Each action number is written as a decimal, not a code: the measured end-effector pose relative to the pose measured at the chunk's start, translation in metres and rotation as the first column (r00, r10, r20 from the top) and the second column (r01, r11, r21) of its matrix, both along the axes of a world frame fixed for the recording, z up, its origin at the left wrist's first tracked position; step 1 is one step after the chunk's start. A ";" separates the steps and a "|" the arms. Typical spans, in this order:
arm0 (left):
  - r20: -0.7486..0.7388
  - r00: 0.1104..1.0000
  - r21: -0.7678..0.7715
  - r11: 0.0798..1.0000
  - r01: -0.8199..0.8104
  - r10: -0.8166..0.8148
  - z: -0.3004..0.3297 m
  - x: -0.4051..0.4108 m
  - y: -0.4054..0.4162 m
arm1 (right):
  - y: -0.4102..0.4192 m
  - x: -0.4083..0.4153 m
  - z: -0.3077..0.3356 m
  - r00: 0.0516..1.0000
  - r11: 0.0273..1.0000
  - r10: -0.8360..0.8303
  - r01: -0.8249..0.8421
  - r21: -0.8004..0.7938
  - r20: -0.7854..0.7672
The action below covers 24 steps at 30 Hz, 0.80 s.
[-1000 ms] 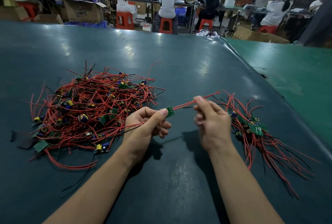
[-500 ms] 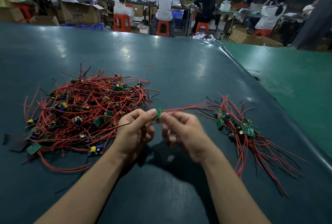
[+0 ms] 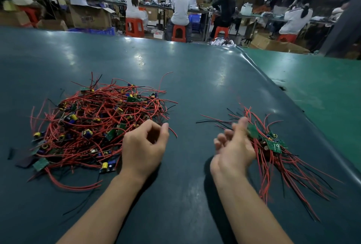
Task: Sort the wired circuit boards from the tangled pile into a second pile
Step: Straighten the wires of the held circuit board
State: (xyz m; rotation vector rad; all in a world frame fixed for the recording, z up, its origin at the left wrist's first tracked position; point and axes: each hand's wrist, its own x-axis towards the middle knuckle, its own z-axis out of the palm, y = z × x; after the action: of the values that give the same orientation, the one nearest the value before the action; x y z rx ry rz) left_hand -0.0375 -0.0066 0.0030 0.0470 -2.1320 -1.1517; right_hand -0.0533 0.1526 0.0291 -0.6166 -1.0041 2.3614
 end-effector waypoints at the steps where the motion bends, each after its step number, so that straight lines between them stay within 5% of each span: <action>1: -0.044 0.997 -0.129 0.989 -0.066 0.061 0.000 0.001 0.001 | 0.004 -0.002 -0.001 0.999 0.998 0.002 0.002 -0.069 0.049; 4: -0.123 0.976 -0.331 0.920 -0.210 0.179 -0.001 -0.005 -0.007 | 0.007 -0.005 -0.004 0.996 0.994 0.069 -0.063 -0.092 0.063; 9: 0.262 0.896 -0.502 0.843 -0.190 0.358 -0.008 -0.010 -0.014 | 0.006 -0.005 -0.005 0.984 0.987 0.156 -0.152 -0.054 0.080; 15: 0.227 0.931 -0.432 0.886 -0.166 0.285 -0.008 -0.010 -0.019 | 0.010 -0.008 -0.007 0.969 0.972 0.217 -0.204 -0.115 0.114; 24: 0.176 0.834 -0.504 0.776 -0.380 0.523 0.002 -0.006 -0.024 | 0.009 -0.009 -0.008 0.965 0.968 0.243 -0.234 -0.089 0.100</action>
State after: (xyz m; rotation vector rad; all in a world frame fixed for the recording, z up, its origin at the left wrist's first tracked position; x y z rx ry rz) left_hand -0.0439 -0.0304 0.0048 0.5406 -2.4239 -0.3574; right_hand -0.0620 0.1616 0.0209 -0.6952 -1.0931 2.6113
